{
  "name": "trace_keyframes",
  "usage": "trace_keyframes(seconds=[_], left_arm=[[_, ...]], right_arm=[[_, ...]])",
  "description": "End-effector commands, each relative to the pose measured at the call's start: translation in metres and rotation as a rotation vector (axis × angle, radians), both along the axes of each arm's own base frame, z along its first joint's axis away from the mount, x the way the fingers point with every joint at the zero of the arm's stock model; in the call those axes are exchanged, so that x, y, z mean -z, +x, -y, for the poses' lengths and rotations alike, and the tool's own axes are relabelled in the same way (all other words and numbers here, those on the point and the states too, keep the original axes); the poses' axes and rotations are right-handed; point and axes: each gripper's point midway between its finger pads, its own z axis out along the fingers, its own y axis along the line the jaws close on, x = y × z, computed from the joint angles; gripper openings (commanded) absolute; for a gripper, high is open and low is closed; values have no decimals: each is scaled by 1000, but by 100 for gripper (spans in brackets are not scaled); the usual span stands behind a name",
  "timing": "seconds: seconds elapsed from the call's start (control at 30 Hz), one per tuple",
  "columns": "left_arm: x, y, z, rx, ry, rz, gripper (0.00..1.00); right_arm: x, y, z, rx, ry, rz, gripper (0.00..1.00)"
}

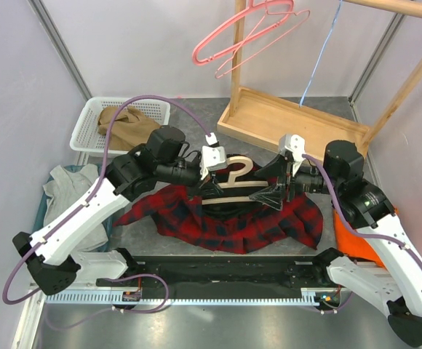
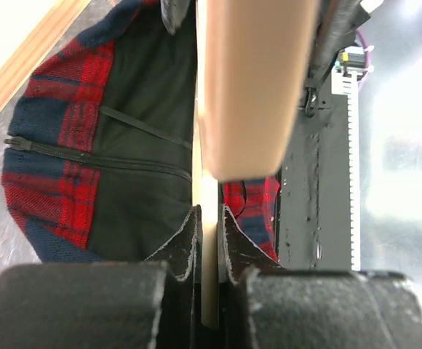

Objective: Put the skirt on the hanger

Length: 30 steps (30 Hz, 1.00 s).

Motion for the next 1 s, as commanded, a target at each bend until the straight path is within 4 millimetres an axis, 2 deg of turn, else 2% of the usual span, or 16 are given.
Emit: trace_keyframes(seconds=[0.0,0.17,0.27,0.3,0.4,0.47,0.53,0.57,0.6,0.7,0.73,0.83,0.97], left_arm=[[-32,3,-6,-6,-65,122,2],[-37,10,-12,-47,-48,156,2],[-39,13,-15,-62,-38,179,2],[-40,15,-16,-71,-33,186,2],[-40,22,-19,-102,-14,210,2],[-41,26,-20,-118,-5,220,2],[-40,27,-19,-116,-1,222,2],[-42,25,-17,-100,-9,217,2],[-43,24,-16,-93,-16,215,2],[-46,18,-11,-51,-36,199,2],[-46,16,-9,-36,-37,194,2],[-50,3,-5,37,-63,176,2],[-52,-8,-1,109,-85,153,2]], right_arm=[[12,17,5,102,-16,-5,73],[42,52,23,333,-92,-62,67],[61,70,40,493,-131,-98,56],[64,73,45,527,-141,-95,47],[74,76,54,605,-134,-145,29],[76,76,56,630,-127,-160,23],[68,72,56,617,-107,-144,27],[61,70,54,596,-93,-119,34],[56,65,49,551,-78,-110,51],[31,52,36,430,-44,-48,73],[20,47,32,390,-22,-32,77],[3,27,16,213,-4,29,81],[0,17,6,102,-1,39,82]])
